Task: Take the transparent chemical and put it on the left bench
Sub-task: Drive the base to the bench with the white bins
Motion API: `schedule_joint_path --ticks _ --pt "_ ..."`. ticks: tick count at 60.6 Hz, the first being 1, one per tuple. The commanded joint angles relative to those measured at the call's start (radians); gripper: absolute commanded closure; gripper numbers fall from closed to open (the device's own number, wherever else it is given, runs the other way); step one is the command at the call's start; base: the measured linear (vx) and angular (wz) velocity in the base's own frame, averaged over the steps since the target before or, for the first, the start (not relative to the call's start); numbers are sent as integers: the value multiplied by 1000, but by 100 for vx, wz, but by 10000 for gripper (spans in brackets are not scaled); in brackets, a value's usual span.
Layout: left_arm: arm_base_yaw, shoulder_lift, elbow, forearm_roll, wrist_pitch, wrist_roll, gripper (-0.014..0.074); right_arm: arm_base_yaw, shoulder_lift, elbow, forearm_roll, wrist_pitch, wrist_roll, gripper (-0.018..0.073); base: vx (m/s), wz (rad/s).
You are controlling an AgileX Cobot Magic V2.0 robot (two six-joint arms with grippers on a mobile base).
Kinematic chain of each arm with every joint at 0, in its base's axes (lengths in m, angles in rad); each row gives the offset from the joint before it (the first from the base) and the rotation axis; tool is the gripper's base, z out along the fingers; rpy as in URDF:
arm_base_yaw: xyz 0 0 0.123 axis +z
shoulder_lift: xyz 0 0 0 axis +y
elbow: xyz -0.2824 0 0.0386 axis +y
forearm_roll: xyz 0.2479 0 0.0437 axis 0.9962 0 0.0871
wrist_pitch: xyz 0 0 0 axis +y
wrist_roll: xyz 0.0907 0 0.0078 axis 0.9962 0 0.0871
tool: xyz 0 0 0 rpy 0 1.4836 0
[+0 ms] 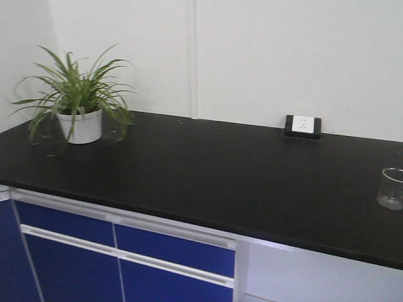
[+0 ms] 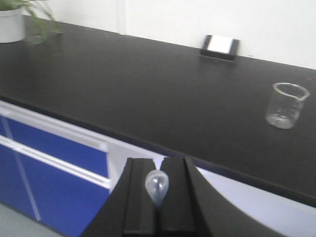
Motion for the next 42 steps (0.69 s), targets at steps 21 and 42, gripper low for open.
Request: schedule_joint_path --ticks 21,42 --pt "-2 -19 16 -1 -78 -8 600 -6 -5 -29 -7 -75 -5 564 -34 65" --pt "-2 -19 16 -1 -78 -8 600 -6 -5 -29 -7 -75 -5 564 -25 89"
